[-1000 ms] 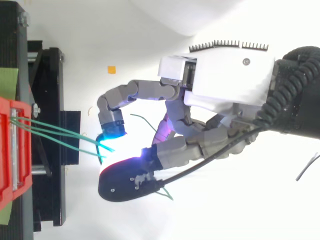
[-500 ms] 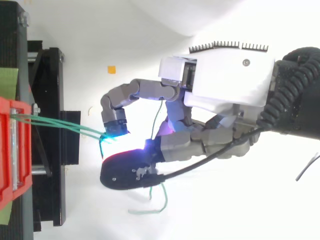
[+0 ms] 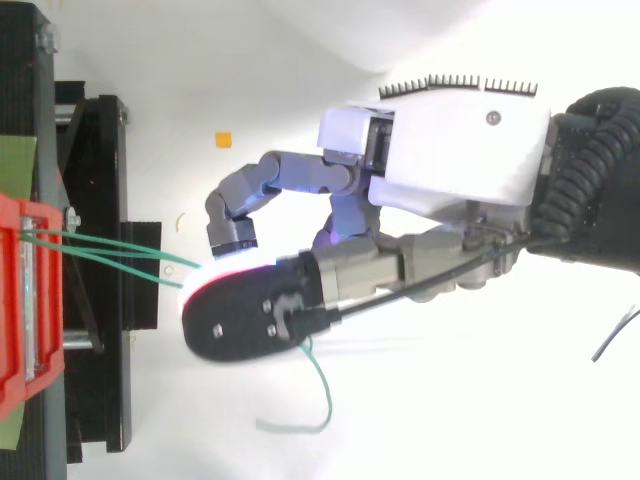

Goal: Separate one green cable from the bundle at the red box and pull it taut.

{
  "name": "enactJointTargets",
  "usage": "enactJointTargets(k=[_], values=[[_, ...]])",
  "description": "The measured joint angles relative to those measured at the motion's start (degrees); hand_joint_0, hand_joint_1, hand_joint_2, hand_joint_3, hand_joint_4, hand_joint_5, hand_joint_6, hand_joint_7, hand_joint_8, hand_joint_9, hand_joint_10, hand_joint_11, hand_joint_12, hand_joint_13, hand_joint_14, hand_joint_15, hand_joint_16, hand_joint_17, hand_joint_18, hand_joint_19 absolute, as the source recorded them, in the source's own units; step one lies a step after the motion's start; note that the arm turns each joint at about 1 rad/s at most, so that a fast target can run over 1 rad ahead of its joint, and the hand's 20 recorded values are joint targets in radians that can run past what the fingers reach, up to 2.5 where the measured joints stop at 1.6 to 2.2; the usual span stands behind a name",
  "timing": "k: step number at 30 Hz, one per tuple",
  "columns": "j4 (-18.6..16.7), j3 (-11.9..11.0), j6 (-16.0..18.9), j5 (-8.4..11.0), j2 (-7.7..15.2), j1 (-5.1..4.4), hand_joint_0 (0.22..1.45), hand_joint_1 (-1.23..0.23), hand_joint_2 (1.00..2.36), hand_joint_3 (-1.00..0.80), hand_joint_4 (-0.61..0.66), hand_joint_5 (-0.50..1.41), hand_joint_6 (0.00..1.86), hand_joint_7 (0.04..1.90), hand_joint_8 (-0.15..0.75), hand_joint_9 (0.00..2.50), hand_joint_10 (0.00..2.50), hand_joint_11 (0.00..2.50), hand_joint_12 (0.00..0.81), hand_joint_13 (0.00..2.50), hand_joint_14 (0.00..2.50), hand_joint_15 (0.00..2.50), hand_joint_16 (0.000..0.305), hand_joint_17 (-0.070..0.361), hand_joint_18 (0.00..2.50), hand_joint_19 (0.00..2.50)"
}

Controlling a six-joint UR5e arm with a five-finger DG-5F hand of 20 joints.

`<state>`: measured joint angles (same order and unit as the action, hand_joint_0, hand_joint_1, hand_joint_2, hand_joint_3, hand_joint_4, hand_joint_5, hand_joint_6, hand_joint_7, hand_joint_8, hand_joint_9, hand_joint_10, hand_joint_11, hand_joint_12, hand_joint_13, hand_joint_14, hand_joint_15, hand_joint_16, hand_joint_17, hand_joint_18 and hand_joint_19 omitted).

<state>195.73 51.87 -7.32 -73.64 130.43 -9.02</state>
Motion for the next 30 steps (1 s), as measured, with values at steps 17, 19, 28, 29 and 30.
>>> enactJointTargets(k=[17, 19, 28, 29, 30], values=[[-0.1, -1.3, -4.0, 0.95, 0.0, 0.74, 0.76, -0.66, 1.01, -0.36, 0.06, 0.12, 0.57, 1.34, 0.108, 2.29, 1.97, 1.43, 0.228, 1.4, 2.5, 0.96, 0.055, 0.123, 1.03, 0.59], [-0.1, -1.5, -4.1, 1.15, 0.0, 0.75, 0.75, -0.67, 1.01, -0.32, 0.06, 0.12, 0.56, 1.35, 0.1, 2.29, 1.97, 1.43, 0.228, 1.4, 2.5, 0.96, 0.054, 0.122, 1.04, 0.6], [-0.1, -1.7, -4.3, 1.35, 0.0, 0.76, 0.65, -0.77, 1.01, -0.08, 0.08, 0.13, 0.54, 1.48, 0.162, 2.42, 1.62, 1.64, 0.277, 1.52, 2.5, 0.93, 0.08, 0.18, 1.21, 0.31], [-0.1, -1.7, -4.3, 1.35, 0.0, 0.76, 0.64, -0.77, 1.0, -0.05, 0.1, 0.13, 0.54, 1.5, 0.168, 2.44, 1.58, 1.65, 0.287, 1.54, 2.5, 0.91, 0.088, 0.198, 1.25, 0.23], [-0.1, -1.7, -4.3, 1.35, 0.0, 0.76, 0.63, -0.77, 1.0, -0.04, 0.1, 0.13, 0.54, 1.5, 0.179, 2.44, 1.56, 1.66, 0.289, 1.55, 2.5, 0.93, 0.09, 0.203, 1.27, 0.21]])
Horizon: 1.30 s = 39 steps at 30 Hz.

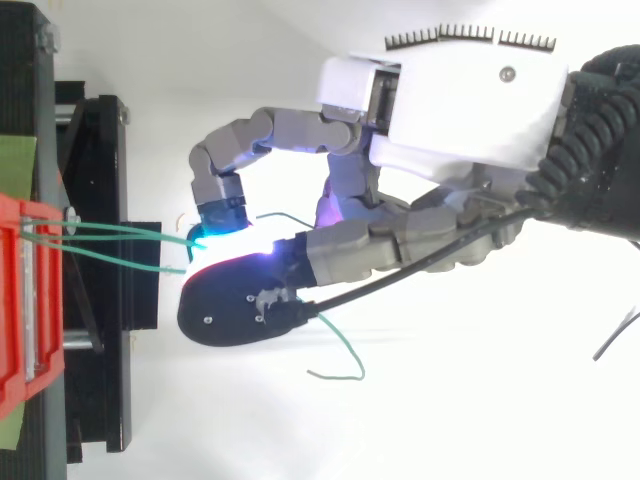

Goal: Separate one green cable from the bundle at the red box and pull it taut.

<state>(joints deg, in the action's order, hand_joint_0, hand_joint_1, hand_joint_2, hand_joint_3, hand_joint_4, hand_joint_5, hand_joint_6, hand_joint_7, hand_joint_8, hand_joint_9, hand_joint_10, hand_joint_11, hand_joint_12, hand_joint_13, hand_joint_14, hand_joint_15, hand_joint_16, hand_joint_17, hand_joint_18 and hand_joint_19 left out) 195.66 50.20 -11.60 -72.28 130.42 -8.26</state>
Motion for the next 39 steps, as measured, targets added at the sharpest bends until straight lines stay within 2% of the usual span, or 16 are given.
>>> enactJointTargets(k=[1, 3, 4, 7, 8, 10, 12, 14, 17, 20, 21, 22, 24, 26, 30, 39], values=[[0.0, 0.0, 0.0, 0.01, 0.0, 0.0, 0.58, -0.77, 1.16, -0.07, 0.11, 0.13, 0.56, 1.49, 0.203, 2.44, 1.53, 1.71, 0.315, 1.57, 2.5, 0.93, 0.098, 0.221, 1.31, 0.15], [0.0, 0.0, 0.0, 0.02, 0.0, 0.0, 0.55, -0.76, 1.22, -0.07, 0.11, 0.12, 0.59, 1.43, 0.217, 2.41, 1.61, 1.68, 0.329, 1.56, 2.5, 0.93, 0.102, 0.23, 1.31, 0.14], [0.1, 0.0, 0.0, 0.02, 0.0, 0.0, 0.52, -0.75, 1.27, -0.09, 0.14, 0.1, 0.64, 1.32, 0.251, 2.36, 1.72, 1.63, 0.347, 1.54, 2.5, 0.93, 0.106, 0.238, 1.32, 0.14], [0.0, 0.0, 0.0, 0.01, 0.0, 0.0, 0.53, -0.69, 1.01, -0.17, 0.15, 0.08, 0.69, 1.24, 0.27, 2.28, 1.89, 1.56, 0.365, 1.46, 2.5, 0.91, 0.106, 0.239, 1.26, 0.18], [0.0, 0.0, 0.0, 0.01, 0.0, 0.0, 0.49, -0.64, 1.01, -0.26, 0.15, 0.07, 0.72, 1.19, 0.265, 2.21, 2.0, 1.51, 0.361, 1.41, 2.5, 0.92, 0.101, 0.228, 1.2, 0.25], [0.1, 0.0, 0.0, 0.02, 0.0, 0.0, 0.47, -0.62, 1.01, -0.32, 0.15, 0.06, 0.72, 1.18, 0.275, 2.2, 1.98, 1.51, 0.374, 1.39, 2.5, 0.92, 0.102, 0.229, 1.18, 0.23], [0.1, 0.0, 0.1, 0.03, 0.0, 0.0, 0.44, -0.59, 1.01, -0.39, 0.15, 0.04, 0.75, 1.12, 0.265, 2.09, 2.15, 1.44, 0.348, 1.28, 2.5, 0.95, 0.084, 0.19, 1.06, 0.45], [0.1, 0.0, 0.1, 0.03, 0.0, 0.0, 0.42, -0.54, 1.0, -0.5, 0.15, 0.05, 0.74, 1.12, 0.271, 2.11, 2.09, 1.44, 0.363, 1.3, 2.5, 0.93, 0.089, 0.199, 1.08, 0.36], [0.1, 0.0, 0.1, 0.03, 0.0, 0.0, 0.39, -0.42, 1.0, -0.5, 0.16, 0.05, 0.73, 1.13, 0.262, 2.16, 2.0, 1.4, 0.358, 1.33, 2.5, 0.87, 0.09, 0.202, 1.1, 0.27], [0.1, 0.0, 0.1, 0.03, 0.0, 0.0, 0.42, -0.27, 1.0, -0.5, 0.14, 0.07, 0.71, 1.14, 0.235, 2.2, 1.97, 1.41, 0.333, 1.38, 2.5, 0.89, 0.082, 0.185, 1.09, 0.3], [0.1, 0.0, 0.1, 0.03, 0.0, 0.0, 0.51, -0.17, 1.0, -0.5, 0.1, 0.07, 0.72, 1.1, 0.188, 2.18, 2.11, 1.35, 0.282, 1.35, 2.5, 0.91, 0.064, 0.144, 1.04, 0.52], [0.1, 0.0, 0.1, 0.03, 0.0, 0.0, 0.52, -0.16, 1.0, -0.5, 0.1, 0.07, 0.72, 1.1, 0.185, 2.18, 2.12, 1.35, 0.279, 1.35, 2.5, 0.93, 0.063, 0.141, 1.04, 0.55], [0.1, 0.0, 0.1, 0.03, 0.0, 0.0, 0.58, -0.19, 1.0, -0.5, 0.08, 0.07, 0.71, 1.09, 0.16, 2.17, 2.17, 1.33, 0.254, 1.34, 2.5, 0.95, 0.056, 0.126, 1.05, 0.66], [0.1, 0.0, 0.1, 0.03, 0.0, 0.0, 0.66, -0.43, 1.0, -0.5, 0.08, 0.07, 0.7, 1.11, 0.166, 2.19, 2.15, 1.39, 0.253, 1.34, 2.5, 0.95, 0.054, 0.122, 1.06, 0.68], [0.1, 0.0, 0.1, 0.03, 0.0, 0.0, 0.7, -0.57, 1.01, -0.41, 0.08, 0.07, 0.7, 1.13, 0.178, 2.18, 2.14, 1.4, 0.251, 1.35, 2.5, 0.95, 0.054, 0.123, 1.07, 0.66], [0.5, 0.0, 0.1, -0.04, 0.0, 0.01, 0.7, -0.69, 1.01, -0.33, 0.06, 0.07, 0.69, 1.15, 0.151, 2.16, 2.15, 1.38, 0.246, 1.33, 2.5, 0.99, 0.052, 0.118, 1.08, 0.74]])
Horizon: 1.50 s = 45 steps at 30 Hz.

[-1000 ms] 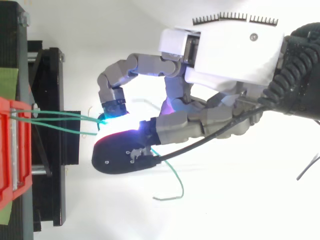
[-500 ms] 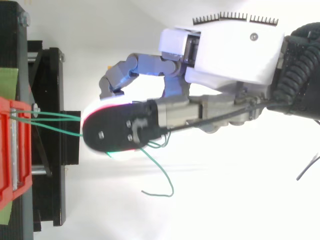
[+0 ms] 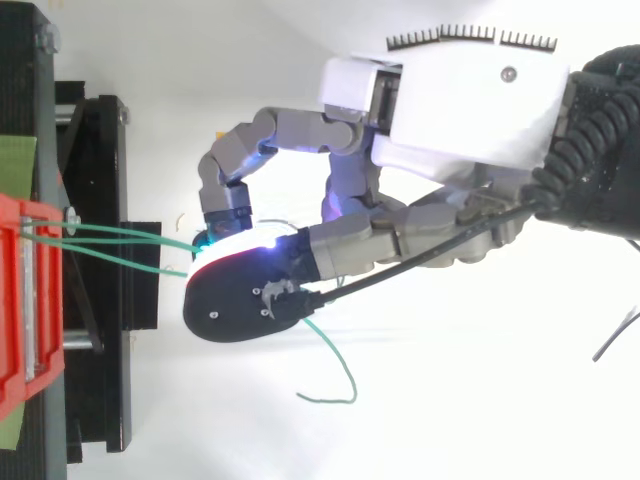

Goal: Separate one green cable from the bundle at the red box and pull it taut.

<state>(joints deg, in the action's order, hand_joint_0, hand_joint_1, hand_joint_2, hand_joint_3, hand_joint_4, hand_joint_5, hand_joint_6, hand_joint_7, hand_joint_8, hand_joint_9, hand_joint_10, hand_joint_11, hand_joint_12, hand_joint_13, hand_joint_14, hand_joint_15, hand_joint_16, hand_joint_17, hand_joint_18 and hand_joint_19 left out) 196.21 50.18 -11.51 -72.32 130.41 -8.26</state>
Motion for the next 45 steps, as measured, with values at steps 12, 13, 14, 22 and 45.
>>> enactJointTargets(k=[12, 13, 14, 22, 45], values=[[0.5, 0.0, 0.0, -0.1, 0.0, 0.05, 0.59, -0.97, 1.01, -0.35, 0.16, 0.02, 0.8, 1.08, 0.24, 1.97, 2.4, 1.35, 0.308, 1.2, 2.5, 1.0, 0.058, 0.13, 0.97, 0.84], [0.5, 0.0, 0.0, -0.11, 0.0, 0.07, 0.58, -0.96, 1.01, -0.42, 0.17, 0.02, 0.81, 1.07, 0.25, 1.97, 2.41, 1.35, 0.306, 1.19, 2.5, 1.0, 0.058, 0.131, 0.96, 0.82], [0.5, 0.0, 0.0, -0.13, 0.0, 0.09, 0.52, -0.91, 1.0, -0.5, 0.17, 0.02, 0.8, 1.08, 0.26, 1.98, 2.39, 1.33, 0.326, 1.22, 2.5, 0.97, 0.062, 0.14, 0.97, 0.7], [0.5, 0.0, 0.0, -0.19, 0.0, 0.17, 0.35, -0.48, 1.0, -0.5, 0.16, 0.04, 0.77, 1.1, 0.286, 2.14, 2.11, 1.38, 0.376, 1.36, 2.5, 0.85, 0.092, 0.207, 1.08, 0.13], [0.3, 0.0, -0.3, -0.11, 0.0, 0.17, 0.69, -0.7, 1.02, -0.31, 0.07, 0.05, 0.74, 1.15, 0.169, 2.08, 2.28, 1.35, 0.254, 1.26, 2.5, 1.0, 0.05, 0.113, 1.03, 0.8]])
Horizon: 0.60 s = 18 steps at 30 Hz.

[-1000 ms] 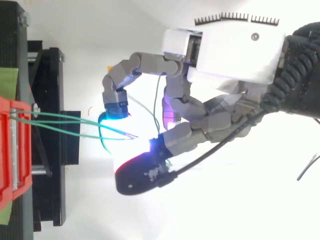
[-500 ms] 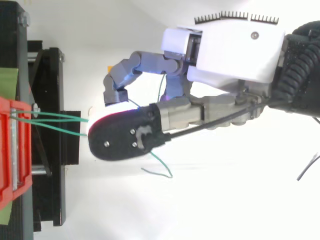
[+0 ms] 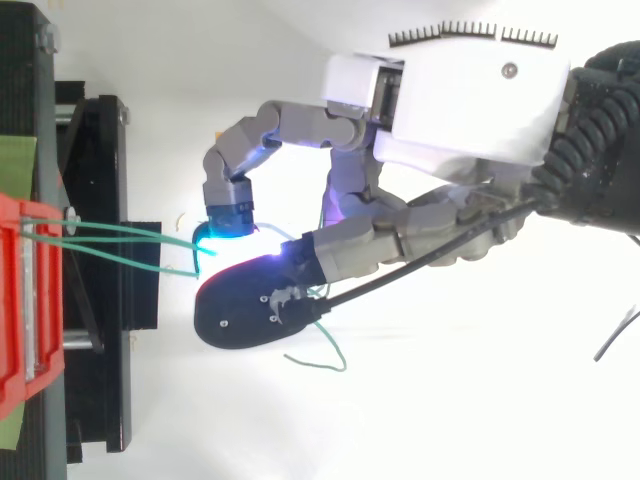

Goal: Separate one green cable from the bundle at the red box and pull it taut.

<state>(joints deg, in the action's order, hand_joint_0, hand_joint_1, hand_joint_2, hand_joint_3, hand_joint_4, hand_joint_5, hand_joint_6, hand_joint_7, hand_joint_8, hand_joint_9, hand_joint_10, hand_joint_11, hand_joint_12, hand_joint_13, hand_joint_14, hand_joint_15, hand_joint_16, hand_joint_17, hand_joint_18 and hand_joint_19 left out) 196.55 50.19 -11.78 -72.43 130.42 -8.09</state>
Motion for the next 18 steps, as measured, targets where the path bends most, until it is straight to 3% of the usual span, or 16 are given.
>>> enactJointTargets(k=[6, 11, 16, 18], values=[[0.1, 0.0, 0.0, -0.07, 0.0, 0.0, 0.63, -0.83, 1.02, -0.18, 0.13, 0.04, 0.77, 1.15, 0.211, 2.09, 2.24, 1.38, 0.289, 1.27, 2.5, 0.98, 0.061, 0.137, 1.04, 0.6], [0.1, 0.0, 0.0, -0.08, 0.0, 0.0, 0.6, -0.89, 1.01, -0.16, 0.2, 0.01, 0.82, 1.16, 0.278, 1.95, 2.42, 1.32, 0.346, 1.22, 2.5, 0.91, 0.072, 0.161, 0.98, 0.46], [0.1, 0.0, 0.0, -0.08, 0.0, 0.0, 0.52, -0.82, 1.01, -0.4, 0.2, 0.0, 0.83, 1.16, 0.271, 1.84, 2.5, 1.27, 0.337, 1.14, 2.5, 0.93, 0.062, 0.139, 0.9, 0.71], [0.1, 0.0, 0.0, -0.08, 0.0, 0.01, 0.5, -0.8, 1.0, -0.49, 0.2, 0.0, 0.83, 1.15, 0.284, 1.84, 2.5, 1.28, 0.344, 1.15, 2.5, 0.92, 0.065, 0.145, 0.91, 0.64]])
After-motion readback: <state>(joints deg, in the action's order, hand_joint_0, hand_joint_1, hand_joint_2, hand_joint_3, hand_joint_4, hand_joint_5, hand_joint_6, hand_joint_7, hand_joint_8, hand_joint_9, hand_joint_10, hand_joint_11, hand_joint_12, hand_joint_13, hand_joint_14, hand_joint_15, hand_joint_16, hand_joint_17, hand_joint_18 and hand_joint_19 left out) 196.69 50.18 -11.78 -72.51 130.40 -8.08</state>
